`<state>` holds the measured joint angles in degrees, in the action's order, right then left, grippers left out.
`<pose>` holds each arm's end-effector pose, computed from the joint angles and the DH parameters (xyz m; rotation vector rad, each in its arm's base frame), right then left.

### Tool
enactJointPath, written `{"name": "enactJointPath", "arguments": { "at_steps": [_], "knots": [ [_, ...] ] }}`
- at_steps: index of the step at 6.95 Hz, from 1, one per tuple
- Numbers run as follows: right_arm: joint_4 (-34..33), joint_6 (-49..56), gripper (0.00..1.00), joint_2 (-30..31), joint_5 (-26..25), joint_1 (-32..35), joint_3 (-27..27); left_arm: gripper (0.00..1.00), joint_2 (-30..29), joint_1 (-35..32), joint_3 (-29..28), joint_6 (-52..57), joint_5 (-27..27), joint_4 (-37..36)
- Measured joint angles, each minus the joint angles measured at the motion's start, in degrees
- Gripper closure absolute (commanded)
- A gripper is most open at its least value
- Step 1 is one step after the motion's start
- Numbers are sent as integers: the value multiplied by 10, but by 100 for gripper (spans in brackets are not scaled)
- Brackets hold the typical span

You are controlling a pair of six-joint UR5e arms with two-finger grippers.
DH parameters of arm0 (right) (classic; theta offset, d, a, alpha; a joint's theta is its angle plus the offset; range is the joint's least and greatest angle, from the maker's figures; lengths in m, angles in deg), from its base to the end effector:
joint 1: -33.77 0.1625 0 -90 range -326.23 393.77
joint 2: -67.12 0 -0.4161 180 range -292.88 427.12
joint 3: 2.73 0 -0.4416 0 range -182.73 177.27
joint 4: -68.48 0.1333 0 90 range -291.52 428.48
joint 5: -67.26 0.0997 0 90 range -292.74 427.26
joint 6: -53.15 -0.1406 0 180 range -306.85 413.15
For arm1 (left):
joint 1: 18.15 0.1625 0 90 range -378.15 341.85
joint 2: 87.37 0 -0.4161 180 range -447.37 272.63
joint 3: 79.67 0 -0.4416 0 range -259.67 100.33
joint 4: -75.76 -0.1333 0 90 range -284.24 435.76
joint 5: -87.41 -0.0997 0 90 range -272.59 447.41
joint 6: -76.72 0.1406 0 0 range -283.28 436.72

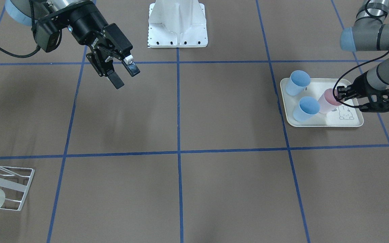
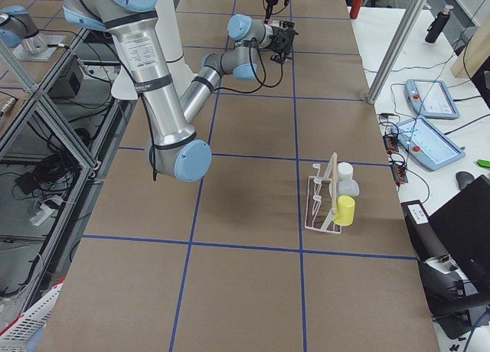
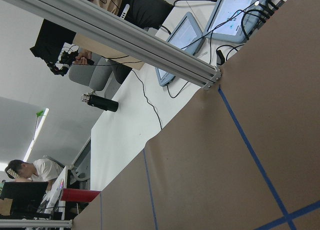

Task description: Transfer IKEA cup to right arm and place on rack

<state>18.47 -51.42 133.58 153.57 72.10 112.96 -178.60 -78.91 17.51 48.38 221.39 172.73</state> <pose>-0.3794 -0.4814 0.1118 0.3827 -1.5641 0.7731 0.2467 -0.5137 0.5850 -0.1439 0.7916 0.1179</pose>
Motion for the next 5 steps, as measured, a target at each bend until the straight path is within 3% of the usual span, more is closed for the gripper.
{"name": "enactJointPath", "arguments": {
  "at_steps": [3, 5],
  "knots": [
    [0, 1, 0, -3, -1, -3, -1, 100, -2, -91, 38, 3, 51, -36],
    [1, 0, 0, -5, -1, -8, -1, 100, -20, -171, 70, -6, 53, -110]
  ]
}}
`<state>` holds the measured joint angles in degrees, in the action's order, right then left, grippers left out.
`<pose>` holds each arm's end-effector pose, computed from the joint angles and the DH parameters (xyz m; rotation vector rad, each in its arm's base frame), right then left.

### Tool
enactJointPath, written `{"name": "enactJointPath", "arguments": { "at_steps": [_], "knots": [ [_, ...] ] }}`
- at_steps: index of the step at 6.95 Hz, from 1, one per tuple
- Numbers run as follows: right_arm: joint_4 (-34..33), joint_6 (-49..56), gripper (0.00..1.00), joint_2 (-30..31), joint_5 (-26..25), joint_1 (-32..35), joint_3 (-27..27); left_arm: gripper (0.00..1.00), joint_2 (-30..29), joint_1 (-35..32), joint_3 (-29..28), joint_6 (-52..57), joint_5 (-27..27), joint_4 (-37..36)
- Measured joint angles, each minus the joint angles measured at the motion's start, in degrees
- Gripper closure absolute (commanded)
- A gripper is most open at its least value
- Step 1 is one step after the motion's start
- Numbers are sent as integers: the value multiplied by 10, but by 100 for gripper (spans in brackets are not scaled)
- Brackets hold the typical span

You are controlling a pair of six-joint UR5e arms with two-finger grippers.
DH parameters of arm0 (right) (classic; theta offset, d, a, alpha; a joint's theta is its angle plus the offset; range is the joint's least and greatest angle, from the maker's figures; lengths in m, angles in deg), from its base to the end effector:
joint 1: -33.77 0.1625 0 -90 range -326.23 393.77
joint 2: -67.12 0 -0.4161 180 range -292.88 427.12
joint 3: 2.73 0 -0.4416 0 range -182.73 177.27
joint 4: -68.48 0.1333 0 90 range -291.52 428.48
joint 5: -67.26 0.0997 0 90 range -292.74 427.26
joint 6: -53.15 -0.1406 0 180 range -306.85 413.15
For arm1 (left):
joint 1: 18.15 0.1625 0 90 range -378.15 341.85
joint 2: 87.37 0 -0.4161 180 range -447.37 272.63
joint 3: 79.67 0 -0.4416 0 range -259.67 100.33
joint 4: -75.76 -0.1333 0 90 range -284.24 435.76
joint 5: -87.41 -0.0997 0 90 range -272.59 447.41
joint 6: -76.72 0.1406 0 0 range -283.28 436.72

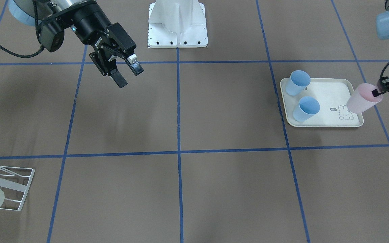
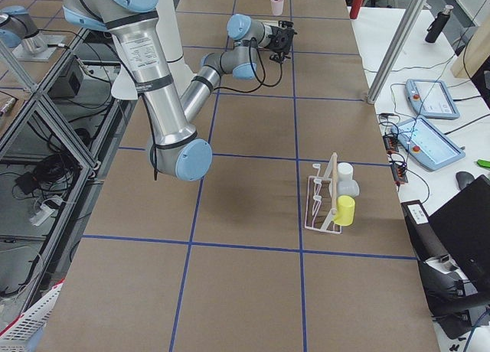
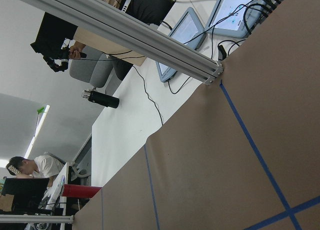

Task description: Transfer IKEA cup to right arm and place on rack

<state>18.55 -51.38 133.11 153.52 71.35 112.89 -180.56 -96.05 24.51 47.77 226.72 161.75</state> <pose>-0.3856 -0.4765 0.1072 0.3750 -1.5734 0.7612 0.0919 -0.5559 0.5123 -0.0957 0.8797 -0.1744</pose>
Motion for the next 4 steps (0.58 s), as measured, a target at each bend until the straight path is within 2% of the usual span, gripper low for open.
{"name": "enactJointPath", "arguments": {
  "at_steps": [2, 3, 4],
  "knots": [
    [9, -2, 0, -1, -1, -9, -2, 100, -39, -34, 25, -111, 0, -11],
    [15, -4, 0, -1, -3, -14, -2, 100, -59, -35, 39, -201, 0, 18],
    [19, -6, 0, -1, -4, -18, -1, 100, -70, -28, 46, -304, -1, 86]
  ]
}}
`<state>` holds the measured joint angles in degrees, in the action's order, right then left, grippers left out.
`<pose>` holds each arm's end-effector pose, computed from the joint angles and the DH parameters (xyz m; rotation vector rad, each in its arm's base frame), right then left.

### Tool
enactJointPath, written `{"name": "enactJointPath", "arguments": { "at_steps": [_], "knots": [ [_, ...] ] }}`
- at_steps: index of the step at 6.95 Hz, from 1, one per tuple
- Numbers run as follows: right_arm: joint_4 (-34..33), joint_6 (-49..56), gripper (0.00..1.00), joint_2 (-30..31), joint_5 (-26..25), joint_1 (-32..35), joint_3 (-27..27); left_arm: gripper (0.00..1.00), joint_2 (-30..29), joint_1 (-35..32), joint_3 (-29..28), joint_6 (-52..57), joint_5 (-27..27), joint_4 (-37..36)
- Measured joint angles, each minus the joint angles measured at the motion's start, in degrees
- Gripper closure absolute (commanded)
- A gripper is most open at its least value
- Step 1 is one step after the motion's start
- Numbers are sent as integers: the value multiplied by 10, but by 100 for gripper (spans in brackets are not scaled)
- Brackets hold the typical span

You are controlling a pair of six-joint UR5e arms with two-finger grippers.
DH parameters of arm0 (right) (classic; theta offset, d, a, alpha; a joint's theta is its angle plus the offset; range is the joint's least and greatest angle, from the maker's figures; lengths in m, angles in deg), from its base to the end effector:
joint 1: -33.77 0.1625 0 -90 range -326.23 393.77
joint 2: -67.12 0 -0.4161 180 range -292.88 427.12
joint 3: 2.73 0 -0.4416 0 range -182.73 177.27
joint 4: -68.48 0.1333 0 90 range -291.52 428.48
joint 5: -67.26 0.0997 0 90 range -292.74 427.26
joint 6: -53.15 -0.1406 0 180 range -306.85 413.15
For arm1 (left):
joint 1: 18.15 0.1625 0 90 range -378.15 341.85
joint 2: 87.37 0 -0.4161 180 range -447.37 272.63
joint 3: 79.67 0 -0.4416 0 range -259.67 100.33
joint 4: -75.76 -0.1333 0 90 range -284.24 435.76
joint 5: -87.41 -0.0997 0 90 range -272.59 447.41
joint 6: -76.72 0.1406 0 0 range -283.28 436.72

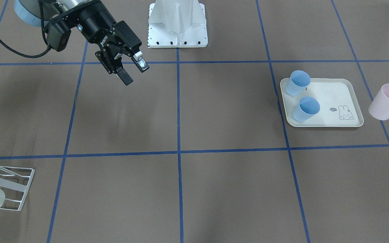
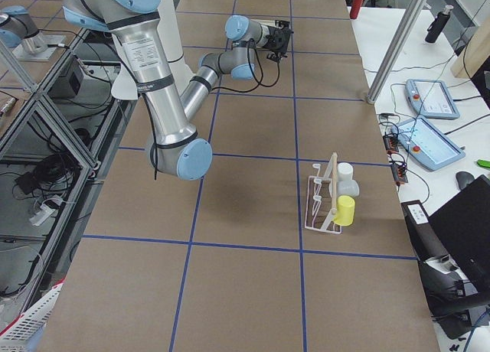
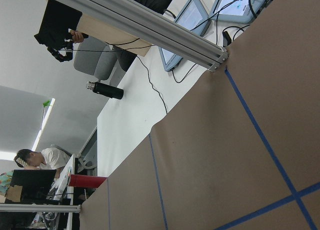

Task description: Transfer IKEA cup to right arm and place on rack

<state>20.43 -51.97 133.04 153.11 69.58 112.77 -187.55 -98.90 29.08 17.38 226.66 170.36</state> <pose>-0.3975 -0.4637 0.1028 0.3530 -1.6103 0.7436 0.0690 -0.5904 0.3799 -0.0173 1.0093 -0.5489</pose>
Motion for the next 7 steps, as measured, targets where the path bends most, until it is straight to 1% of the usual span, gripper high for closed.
{"name": "enactJointPath", "arguments": {
  "at_steps": [1, 2, 3, 5, 7],
  "knots": [
    [2, -1, 0, 0, 0, -2, 2, 100, -4, 20, 0, -120, -10, 94],
    [6, -1, 0, 0, -1, -5, 3, 100, -6, 53, -1, -236, -38, 183],
    [22, -11, 0, 0, -1, -11, 2, 100, -9, 102, -1, -348, -83, 268],
    [75, -62, 0, 0, -1, -20, -3, 100, -21, 202, -1, -544, -184, 423],
    [132, -98, 0, -2, -7, -23, -19, 100, -29, 271, -1, -691, -281, 545]
  ]
}}
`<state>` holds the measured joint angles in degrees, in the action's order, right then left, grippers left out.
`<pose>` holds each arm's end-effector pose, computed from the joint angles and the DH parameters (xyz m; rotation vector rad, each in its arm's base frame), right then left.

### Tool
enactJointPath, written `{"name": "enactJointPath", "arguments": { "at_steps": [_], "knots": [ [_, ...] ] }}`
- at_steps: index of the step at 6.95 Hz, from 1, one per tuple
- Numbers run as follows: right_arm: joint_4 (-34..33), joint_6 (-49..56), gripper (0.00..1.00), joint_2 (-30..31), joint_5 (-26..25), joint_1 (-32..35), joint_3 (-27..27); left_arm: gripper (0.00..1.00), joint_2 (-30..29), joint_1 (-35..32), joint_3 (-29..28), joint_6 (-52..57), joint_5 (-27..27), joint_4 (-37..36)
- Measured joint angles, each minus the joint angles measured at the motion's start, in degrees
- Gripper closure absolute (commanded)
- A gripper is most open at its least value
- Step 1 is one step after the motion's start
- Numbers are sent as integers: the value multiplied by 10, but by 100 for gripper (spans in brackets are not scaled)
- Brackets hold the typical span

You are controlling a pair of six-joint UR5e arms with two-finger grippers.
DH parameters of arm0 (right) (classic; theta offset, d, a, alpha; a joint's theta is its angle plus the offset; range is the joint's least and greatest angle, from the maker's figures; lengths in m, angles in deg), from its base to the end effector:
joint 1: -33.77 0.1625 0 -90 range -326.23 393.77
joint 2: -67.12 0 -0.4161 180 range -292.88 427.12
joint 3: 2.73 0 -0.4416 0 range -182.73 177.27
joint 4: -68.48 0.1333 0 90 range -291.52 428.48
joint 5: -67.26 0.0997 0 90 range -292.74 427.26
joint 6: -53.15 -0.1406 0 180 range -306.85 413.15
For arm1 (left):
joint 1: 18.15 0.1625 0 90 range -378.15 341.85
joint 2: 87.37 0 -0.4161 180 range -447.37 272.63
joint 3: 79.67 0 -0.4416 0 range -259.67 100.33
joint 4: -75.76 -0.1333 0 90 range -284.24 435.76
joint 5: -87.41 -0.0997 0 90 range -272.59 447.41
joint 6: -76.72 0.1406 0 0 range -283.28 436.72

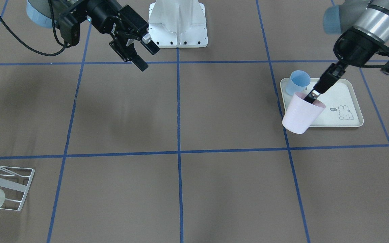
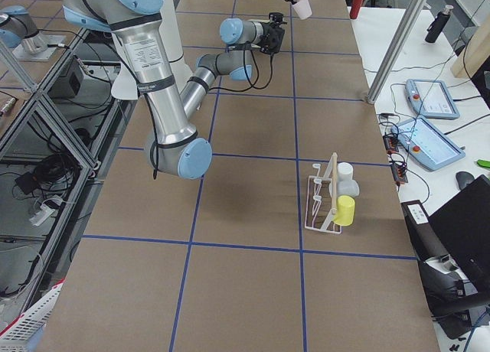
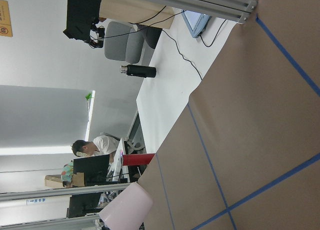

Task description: Transfer IKEA cup to right arm and place on rack

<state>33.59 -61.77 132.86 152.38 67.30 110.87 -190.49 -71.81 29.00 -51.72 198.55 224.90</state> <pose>-0.4044 -0.4422 0.0858 0.2035 -1.8588 0.7957 0.2886 -0.5317 0.2333 -0.0814 1.6684 -0.9510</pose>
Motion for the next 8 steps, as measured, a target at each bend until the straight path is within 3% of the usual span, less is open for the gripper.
{"name": "enactJointPath", "arguments": {
  "at_steps": [2, 5, 8],
  "knots": [
    [41, -30, 0, -10, -17, 0, -18, 100, -10, 64, -3, -123, -120, 106],
    [53, -41, 0, -24, -22, -1, -29, 100, -60, 173, -28, -210, -285, 222],
    [54, -43, 0, -34, -21, -2, -36, 100, -121, 226, -55, -216, -331, 243]
  ]
}}
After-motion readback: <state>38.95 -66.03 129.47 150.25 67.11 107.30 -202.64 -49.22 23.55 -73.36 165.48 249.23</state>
